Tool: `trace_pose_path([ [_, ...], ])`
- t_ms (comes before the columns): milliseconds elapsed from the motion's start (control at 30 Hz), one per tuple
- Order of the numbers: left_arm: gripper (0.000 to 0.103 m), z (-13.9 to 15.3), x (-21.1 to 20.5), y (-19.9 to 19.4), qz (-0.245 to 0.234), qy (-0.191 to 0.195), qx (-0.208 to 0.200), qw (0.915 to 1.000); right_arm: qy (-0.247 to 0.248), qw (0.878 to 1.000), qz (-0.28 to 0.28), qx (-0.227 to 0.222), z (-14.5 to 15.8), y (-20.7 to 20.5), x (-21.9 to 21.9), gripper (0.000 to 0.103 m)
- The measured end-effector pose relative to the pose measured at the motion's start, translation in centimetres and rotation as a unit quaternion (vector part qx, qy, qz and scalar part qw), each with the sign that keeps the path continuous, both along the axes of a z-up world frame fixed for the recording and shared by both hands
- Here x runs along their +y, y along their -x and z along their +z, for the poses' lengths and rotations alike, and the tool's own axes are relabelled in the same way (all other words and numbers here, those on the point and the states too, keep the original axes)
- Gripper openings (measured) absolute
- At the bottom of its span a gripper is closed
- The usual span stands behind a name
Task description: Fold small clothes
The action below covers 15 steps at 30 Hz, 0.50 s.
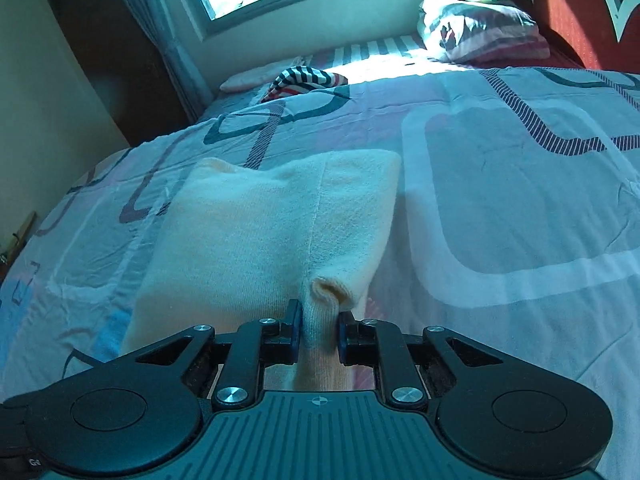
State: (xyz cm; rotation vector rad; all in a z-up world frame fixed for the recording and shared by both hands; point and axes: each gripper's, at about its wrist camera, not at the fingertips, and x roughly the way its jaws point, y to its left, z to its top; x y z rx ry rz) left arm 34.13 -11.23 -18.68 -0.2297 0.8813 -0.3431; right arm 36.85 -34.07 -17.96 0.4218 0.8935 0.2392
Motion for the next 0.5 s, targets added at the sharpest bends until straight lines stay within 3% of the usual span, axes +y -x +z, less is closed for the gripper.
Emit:
trace_pose_path([
  [100,0.055,0.4,0.5,0.0,0.006,0.012,0.008,0.9999,-0.022,1.000,-0.007,0.001,0.9,1.2,-0.7,0.037],
  [433,0.040,-0.1,1.1,0.3,0.013,0.024,0.009,0.9996,-0.068,0.995,-0.028,0.064,-0.5,6.5,-1.2,0.038],
  [467,0.039,-0.1,1.1,0.4,0.012,0.025,0.009,0.9996,-0.063,0.995,-0.026,0.067,-0.7,7.0,-1.2,0.032],
  [500,0.037,-0.1,1.2,0.4,0.009,0.026,0.009,0.9996,-0.059,0.996,-0.021,0.070,-0.8,7.3,-1.1,0.018],
])
